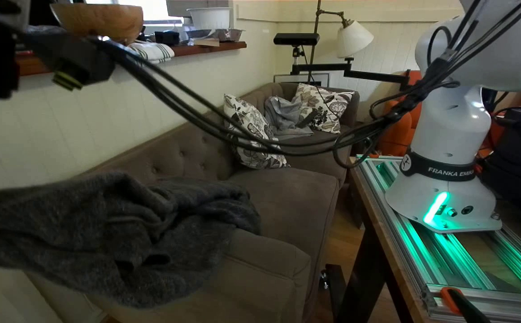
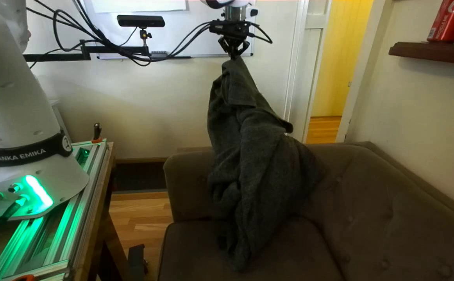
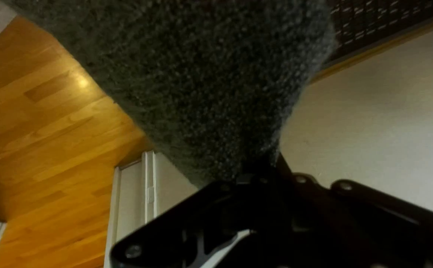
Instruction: Place the grey cloth over the left armrest.
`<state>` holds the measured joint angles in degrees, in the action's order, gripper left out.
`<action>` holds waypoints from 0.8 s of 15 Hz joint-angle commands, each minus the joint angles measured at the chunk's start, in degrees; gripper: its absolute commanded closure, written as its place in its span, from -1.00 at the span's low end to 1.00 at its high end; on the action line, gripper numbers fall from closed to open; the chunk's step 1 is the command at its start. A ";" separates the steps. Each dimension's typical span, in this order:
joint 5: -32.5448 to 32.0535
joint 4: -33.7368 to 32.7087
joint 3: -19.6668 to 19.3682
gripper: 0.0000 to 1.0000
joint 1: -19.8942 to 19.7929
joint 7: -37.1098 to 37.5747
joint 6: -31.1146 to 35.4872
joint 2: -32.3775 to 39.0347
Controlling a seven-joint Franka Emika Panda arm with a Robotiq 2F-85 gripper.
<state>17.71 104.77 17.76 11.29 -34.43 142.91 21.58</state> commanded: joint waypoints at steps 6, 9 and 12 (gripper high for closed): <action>-7.50 -10.01 0.84 0.98 0.20 1.49 -14.15 16.05; -8.15 -11.15 0.29 0.36 0.95 3.17 -18.00 17.74; -9.55 -11.18 -0.78 -0.02 1.91 7.89 -14.35 15.68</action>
<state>10.68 95.85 17.84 11.92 -32.00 127.83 38.33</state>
